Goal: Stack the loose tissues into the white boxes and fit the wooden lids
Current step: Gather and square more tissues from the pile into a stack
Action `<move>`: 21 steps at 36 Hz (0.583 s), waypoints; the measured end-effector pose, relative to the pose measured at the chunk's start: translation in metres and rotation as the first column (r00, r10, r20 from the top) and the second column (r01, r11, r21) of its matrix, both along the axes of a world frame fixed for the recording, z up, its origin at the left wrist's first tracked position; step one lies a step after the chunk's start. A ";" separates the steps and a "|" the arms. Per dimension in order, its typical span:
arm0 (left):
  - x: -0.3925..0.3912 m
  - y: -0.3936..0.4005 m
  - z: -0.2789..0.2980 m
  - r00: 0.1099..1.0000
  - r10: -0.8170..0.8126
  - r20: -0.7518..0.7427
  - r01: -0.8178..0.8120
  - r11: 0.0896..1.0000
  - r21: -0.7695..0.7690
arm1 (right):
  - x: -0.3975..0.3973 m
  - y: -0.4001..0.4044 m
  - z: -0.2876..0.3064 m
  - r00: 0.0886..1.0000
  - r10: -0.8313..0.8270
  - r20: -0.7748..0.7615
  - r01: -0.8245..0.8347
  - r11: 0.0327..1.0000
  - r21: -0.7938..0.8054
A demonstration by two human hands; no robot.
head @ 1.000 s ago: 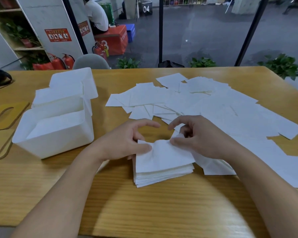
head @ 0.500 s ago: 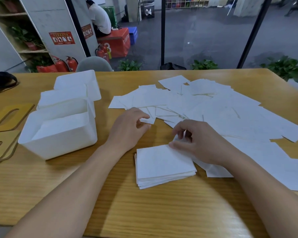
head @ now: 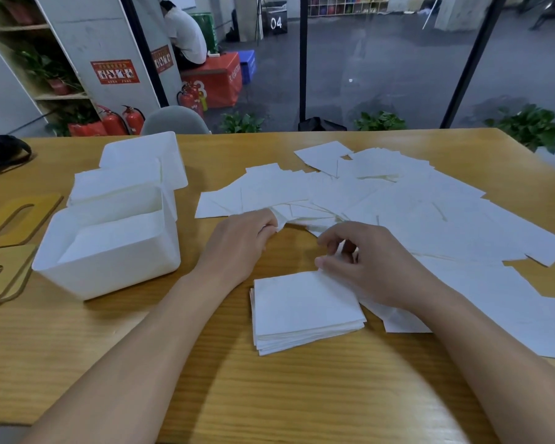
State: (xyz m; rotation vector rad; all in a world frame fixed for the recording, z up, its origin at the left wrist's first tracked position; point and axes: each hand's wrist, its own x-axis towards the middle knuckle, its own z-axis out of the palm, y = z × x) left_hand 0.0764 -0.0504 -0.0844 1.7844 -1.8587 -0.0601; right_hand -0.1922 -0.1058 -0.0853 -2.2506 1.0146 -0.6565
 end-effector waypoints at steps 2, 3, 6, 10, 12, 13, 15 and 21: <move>0.000 0.010 0.005 0.999 0.001 -0.048 -0.002 1.000 -0.021 | 0.001 -0.001 0.001 0.999 -0.024 0.040 0.024 1.000 0.013; -0.001 0.015 0.007 0.997 -0.006 -0.072 0.004 0.999 -0.037 | 0.001 -0.001 0.002 0.998 -0.037 0.052 0.037 0.999 0.003; -0.003 0.026 0.013 0.990 -0.078 -0.116 0.067 0.993 -0.099 | 0.003 0.000 0.003 0.995 -0.064 0.075 0.068 0.997 -0.046; -0.009 0.035 0.017 0.907 -0.271 -0.322 0.230 0.960 -0.158 | 0.005 0.004 0.006 0.995 -0.041 0.086 0.046 0.997 -0.060; -0.009 0.035 0.016 0.820 -0.339 -0.462 0.304 0.941 -0.150 | 0.006 0.007 0.008 0.998 -0.017 0.065 0.022 0.996 -0.084; -0.009 0.033 0.015 0.792 -0.347 -0.502 0.316 0.937 -0.149 | 0.007 0.008 0.009 0.998 -0.006 0.060 0.012 0.995 -0.097; -0.008 0.030 0.013 0.759 -0.333 -0.560 0.301 0.941 -0.152 | 0.009 0.010 0.010 0.997 -0.002 0.073 0.011 0.992 -0.124; -0.003 0.026 0.007 0.774 -0.237 -0.587 0.195 0.971 -0.135 | 0.004 0.005 0.014 0.980 -0.039 0.197 0.055 0.995 -0.077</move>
